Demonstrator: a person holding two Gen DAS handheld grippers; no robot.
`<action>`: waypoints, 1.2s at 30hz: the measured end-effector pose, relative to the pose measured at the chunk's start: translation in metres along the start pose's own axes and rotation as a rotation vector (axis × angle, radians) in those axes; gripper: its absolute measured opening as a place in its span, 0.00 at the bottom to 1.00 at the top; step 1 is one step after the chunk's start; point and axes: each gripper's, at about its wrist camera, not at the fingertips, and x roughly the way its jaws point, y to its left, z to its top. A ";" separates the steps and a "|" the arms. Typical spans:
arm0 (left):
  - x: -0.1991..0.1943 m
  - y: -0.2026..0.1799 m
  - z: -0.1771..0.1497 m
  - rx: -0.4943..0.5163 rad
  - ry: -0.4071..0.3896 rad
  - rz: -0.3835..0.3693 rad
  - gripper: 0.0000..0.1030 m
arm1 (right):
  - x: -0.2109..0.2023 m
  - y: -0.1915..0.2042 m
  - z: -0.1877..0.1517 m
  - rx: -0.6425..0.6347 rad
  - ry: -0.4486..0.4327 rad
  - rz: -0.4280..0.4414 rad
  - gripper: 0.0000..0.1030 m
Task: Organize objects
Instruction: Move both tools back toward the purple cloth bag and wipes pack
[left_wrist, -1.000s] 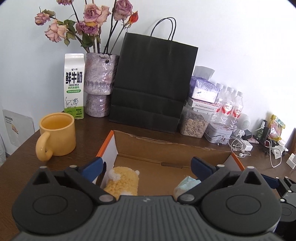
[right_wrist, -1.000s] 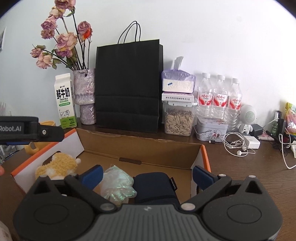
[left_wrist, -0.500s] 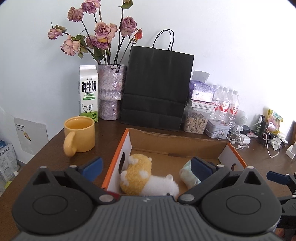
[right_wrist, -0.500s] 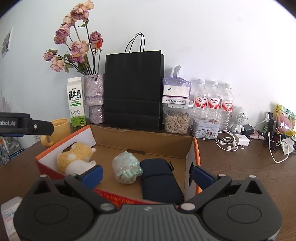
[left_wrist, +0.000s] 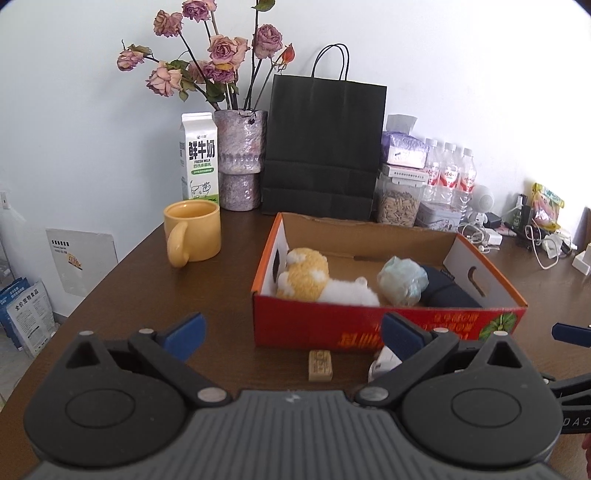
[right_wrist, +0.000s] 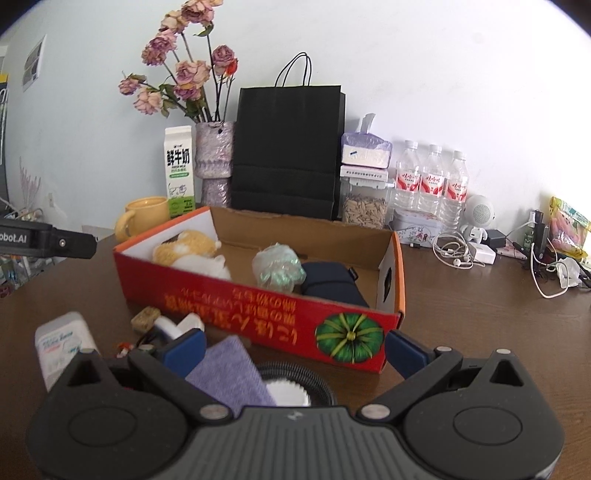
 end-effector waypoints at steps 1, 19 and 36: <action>-0.003 0.001 -0.004 0.005 0.003 0.000 1.00 | -0.003 0.001 -0.004 -0.002 0.005 0.003 1.00; -0.034 0.002 -0.062 0.051 0.054 -0.011 1.00 | -0.016 0.030 -0.050 -0.099 0.095 0.088 1.00; -0.028 0.014 -0.063 0.051 0.080 0.001 1.00 | 0.006 0.042 -0.044 -0.349 0.157 0.189 0.88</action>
